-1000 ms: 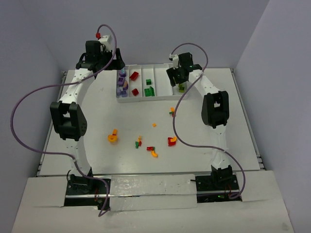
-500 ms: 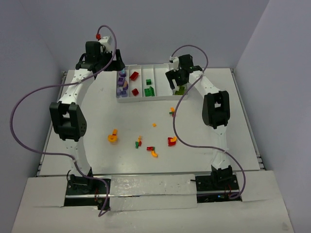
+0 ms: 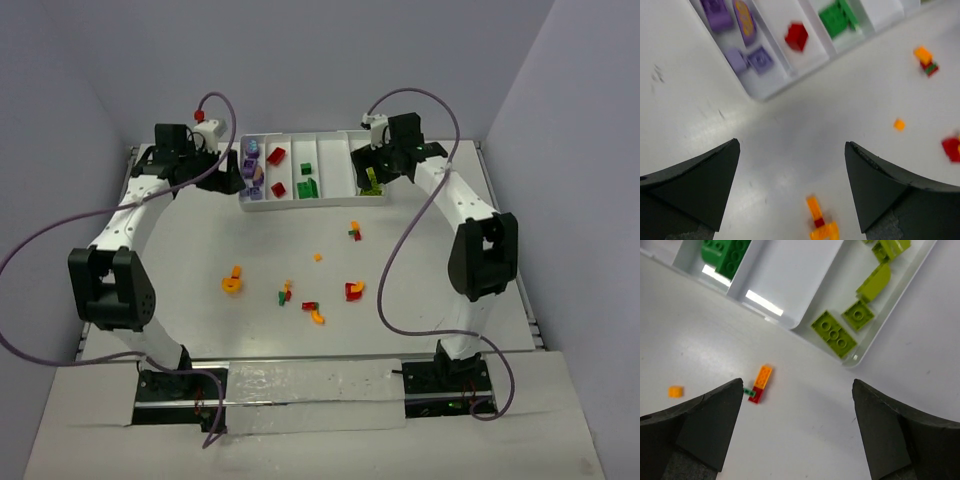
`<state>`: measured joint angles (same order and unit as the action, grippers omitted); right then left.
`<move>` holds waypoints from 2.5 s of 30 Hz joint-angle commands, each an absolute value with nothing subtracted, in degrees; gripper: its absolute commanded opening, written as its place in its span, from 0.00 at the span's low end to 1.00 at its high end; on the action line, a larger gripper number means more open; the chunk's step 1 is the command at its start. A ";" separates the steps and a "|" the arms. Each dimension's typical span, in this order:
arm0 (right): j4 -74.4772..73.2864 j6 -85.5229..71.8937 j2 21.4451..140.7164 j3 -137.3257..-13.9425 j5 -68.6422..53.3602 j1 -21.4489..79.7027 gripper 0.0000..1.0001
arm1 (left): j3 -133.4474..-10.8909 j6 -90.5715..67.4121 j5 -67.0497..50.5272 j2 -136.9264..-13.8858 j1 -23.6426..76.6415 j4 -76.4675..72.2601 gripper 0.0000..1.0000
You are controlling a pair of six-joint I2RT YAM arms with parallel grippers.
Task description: Sort the legos into containers by color
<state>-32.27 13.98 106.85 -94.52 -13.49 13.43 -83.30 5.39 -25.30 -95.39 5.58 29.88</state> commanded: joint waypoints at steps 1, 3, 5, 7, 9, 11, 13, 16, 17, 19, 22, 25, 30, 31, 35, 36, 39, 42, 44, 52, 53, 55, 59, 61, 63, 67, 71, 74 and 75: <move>-34.02 14.34 100.46 -89.07 -17.62 13.01 0.96 | -76.32 16.83 -30.83 -87.86 5.45 36.44 0.95; -35.37 16.12 96.92 -84.49 -20.24 13.13 0.95 | -71.78 19.46 -31.61 -85.48 5.45 39.27 0.93; -36.37 17.36 94.96 -81.36 -22.25 13.32 0.93 | -68.81 20.21 -31.66 -84.15 5.45 39.64 0.92; -38.75 19.15 92.44 -77.76 -24.60 13.88 0.90 | -66.80 21.28 -32.25 -83.32 5.45 40.57 0.91; -41.28 22.44 89.31 -73.73 -27.81 15.22 0.85 | -65.94 23.16 -33.52 -83.43 5.45 42.55 0.90; -43.51 27.46 86.33 -69.74 -29.86 17.32 0.78 | -65.92 24.88 -34.55 -84.28 5.45 44.48 0.90; -45.52 34.24 83.68 -66.29 -31.95 19.24 0.68 | -66.36 26.36 -35.94 -85.06 5.45 45.80 0.90; -46.47 43.21 80.12 -61.90 -35.24 20.73 0.62 | -67.55 27.11 -37.41 -86.43 5.45 47.36 0.89; -46.19 45.69 78.78 -60.20 -36.70 21.20 0.62 | -67.97 27.23 -37.82 -86.78 5.45 47.60 0.89; -45.16 49.35 76.50 -57.16 -37.25 22.79 0.61 | -68.50 27.18 -38.71 -87.47 5.45 47.72 0.89; -44.80 56.73 76.27 -55.19 -37.74 24.95 0.61 | -68.90 26.59 -39.46 -88.23 5.58 47.42 0.89; -46.94 63.46 78.48 -56.01 -39.56 25.78 0.61 | -69.23 26.22 -39.63 -88.80 5.70 47.22 0.90; -49.88 71.51 82.43 -57.74 -40.02 27.50 0.60 | -69.26 25.70 -39.61 -89.79 5.98 46.35 0.89; -50.17 73.12 82.88 -57.94 -39.61 27.86 0.60 | -69.20 25.56 -39.64 -89.96 5.98 46.21 0.89; -51.06 78.40 84.37 -57.92 -37.45 29.09 0.59 | -68.99 25.22 -39.73 -90.71 5.98 45.39 0.90; -51.11 79.64 84.37 -57.82 -37.04 29.34 0.58 | -68.99 25.22 -39.73 -90.94 6.03 45.25 0.90; -51.20 81.88 84.59 -57.48 -35.87 30.31 0.56 | -69.19 25.10 -39.43 -91.64 6.01 44.93 0.89; -49.96 82.92 85.40 -57.32 -34.57 30.98 0.54 | -69.58 24.87 -39.27 -92.26 5.99 44.65 0.89; -49.27 83.10 86.11 -57.45 -33.99 31.03 0.54 | -69.61 24.83 -39.29 -92.33 6.02 44.65 0.89; -46.22 82.31 89.45 -58.37 -32.07 31.25 0.53 | -69.17 25.00 -39.07 -92.33 6.06 44.56 0.90; -45.91 82.27 89.86 -58.52 -31.92 31.28 0.53 | -69.17 24.97 -39.11 -92.45 6.06 44.48 0.90; -45.33 81.99 90.29 -58.59 -31.72 31.39 0.53 | -69.17 24.91 -39.20 -92.69 5.98 44.39 0.90; -44.46 81.10 90.91 -58.61 -31.08 31.74 0.54 | -69.18 24.87 -39.19 -93.21 5.98 44.19 0.90; -43.65 80.95 91.20 -58.54 -30.79 31.82 0.53 | -69.26 24.93 -39.11 -93.58 5.98 43.97 0.90; -43.51 80.95 91.63 -58.62 -30.67 31.87 0.53 | -69.31 24.93 -39.20 -93.74 5.98 43.95 0.90; -43.46 80.72 92.16 -58.76 -30.59 32.48 0.53 | -69.12 24.96 -38.97 -94.04 5.98 43.77 0.90; -43.11 80.42 92.60 -58.53 -30.36 32.79 0.52 | -68.99 24.96 -38.94 -94.31 5.98 43.55 0.90; -42.84 80.11 93.01 -58.36 -30.15 32.97 0.52 | -69.00 24.97 -38.94 -94.41 5.98 43.59 0.90; -42.56 79.83 93.12 -58.36 -30.15 33.02 0.52 | -69.06 25.03 -38.94 -94.46 5.98 43.59 0.90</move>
